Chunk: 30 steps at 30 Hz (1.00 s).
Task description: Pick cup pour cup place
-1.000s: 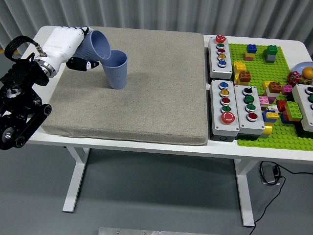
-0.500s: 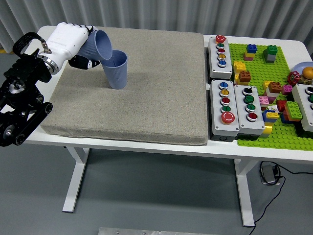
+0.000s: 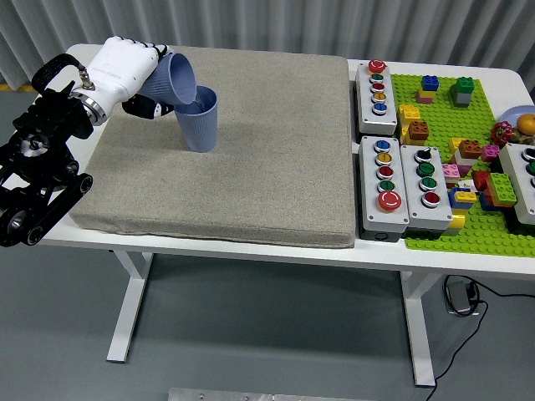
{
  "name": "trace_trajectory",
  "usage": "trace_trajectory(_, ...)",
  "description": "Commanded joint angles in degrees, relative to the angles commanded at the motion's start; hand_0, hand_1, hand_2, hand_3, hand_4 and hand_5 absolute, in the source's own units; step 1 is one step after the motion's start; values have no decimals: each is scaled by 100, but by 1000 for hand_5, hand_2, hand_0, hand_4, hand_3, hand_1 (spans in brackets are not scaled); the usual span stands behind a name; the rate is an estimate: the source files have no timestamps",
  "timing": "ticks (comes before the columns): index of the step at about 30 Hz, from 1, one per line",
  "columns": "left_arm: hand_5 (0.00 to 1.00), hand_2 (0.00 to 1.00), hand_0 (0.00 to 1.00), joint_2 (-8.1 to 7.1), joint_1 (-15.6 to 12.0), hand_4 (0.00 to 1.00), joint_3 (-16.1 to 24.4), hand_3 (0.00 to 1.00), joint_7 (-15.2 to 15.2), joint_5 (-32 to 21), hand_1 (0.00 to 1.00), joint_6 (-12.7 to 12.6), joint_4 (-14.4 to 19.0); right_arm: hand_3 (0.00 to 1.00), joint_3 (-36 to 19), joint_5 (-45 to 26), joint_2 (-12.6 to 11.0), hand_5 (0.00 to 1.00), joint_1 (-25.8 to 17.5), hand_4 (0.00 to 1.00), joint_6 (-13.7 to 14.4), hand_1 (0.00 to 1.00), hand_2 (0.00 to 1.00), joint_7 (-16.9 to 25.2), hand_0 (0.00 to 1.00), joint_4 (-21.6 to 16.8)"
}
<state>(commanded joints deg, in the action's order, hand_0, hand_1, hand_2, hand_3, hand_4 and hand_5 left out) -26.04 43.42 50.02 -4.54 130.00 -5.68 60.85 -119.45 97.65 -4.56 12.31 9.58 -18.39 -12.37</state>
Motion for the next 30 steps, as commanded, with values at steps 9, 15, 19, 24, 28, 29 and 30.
trace_trajectory(9, 133, 553, 520, -48, 33, 734, -34, 574, -14, 0, 513, -14, -72, 605, 29, -50, -7, 239, 17, 2, 11, 604, 572, 11, 676, 4)
trace_trajectory(15, 136, 553, 520, -74, 56, 735, -83, 573, -58, 0, 512, -33, -107, 605, 27, -39, -5, 238, 15, 2, 9, 604, 571, 3, 675, 2)
trace_trajectory(19, 136, 552, 519, -119, 110, 734, -145, 572, -85, 0, 511, -29, -112, 605, 29, -35, -6, 238, 16, 2, 8, 605, 571, 0, 675, 2)
trace_trajectory(24, 137, 551, 519, -165, 193, 734, -229, 572, -109, 0, 511, -26, -116, 605, 44, -55, -11, 237, 26, 2, 13, 605, 571, 1, 675, 2)
trace_trajectory(28, 137, 551, 519, -194, 254, 734, -323, 572, -113, 0, 511, -22, -117, 605, 63, -76, -12, 237, 30, 2, 21, 605, 571, 5, 675, 3)
trace_trajectory(29, 137, 551, 519, -208, 279, 734, -365, 572, -112, 0, 511, -16, -132, 605, 68, -78, -13, 237, 30, 2, 21, 605, 571, 3, 675, 3)
trace_trajectory(30, 137, 551, 519, -216, 295, 733, -391, 568, -115, 0, 509, -14, -144, 605, 72, -79, -14, 237, 30, 2, 21, 604, 570, 2, 675, 3)
